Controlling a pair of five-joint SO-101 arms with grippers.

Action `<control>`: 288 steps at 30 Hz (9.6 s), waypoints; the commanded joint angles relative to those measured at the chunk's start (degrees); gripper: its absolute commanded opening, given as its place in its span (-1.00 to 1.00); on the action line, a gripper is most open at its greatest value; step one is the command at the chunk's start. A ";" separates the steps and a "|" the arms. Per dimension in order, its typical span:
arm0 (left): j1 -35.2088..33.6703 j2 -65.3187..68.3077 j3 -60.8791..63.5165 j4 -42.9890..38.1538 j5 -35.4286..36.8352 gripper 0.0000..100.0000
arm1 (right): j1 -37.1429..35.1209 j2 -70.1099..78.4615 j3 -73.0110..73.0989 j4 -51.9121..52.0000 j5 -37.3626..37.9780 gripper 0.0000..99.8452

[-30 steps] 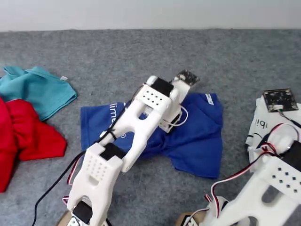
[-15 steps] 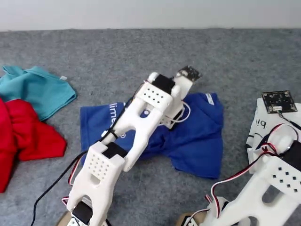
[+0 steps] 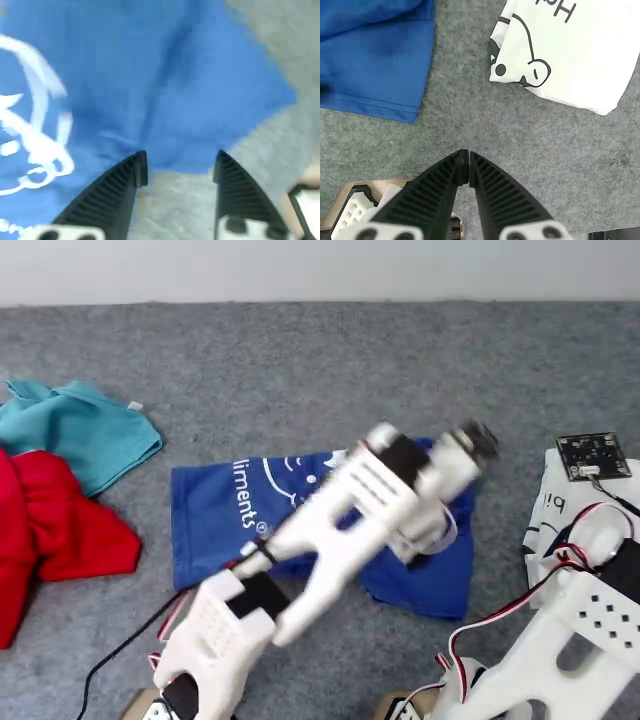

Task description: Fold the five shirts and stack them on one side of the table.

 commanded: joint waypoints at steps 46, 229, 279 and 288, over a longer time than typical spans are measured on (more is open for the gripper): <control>-4.48 5.45 -3.47 -18.02 -1.58 -0.97 | 0.57 -8.13 -1.76 1.54 0.35 -0.96; -55.82 -32.53 46.90 -19.69 -2.99 -0.97 | 0.40 -8.48 -1.67 2.07 0.44 -0.96; -7.91 13.80 -34.24 -13.36 10.99 -0.58 | 0.31 -8.57 5.36 1.36 0.44 -0.96; -15.56 14.86 -43.82 1.58 8.88 -0.58 | 0.31 -8.57 5.36 1.36 0.44 -0.96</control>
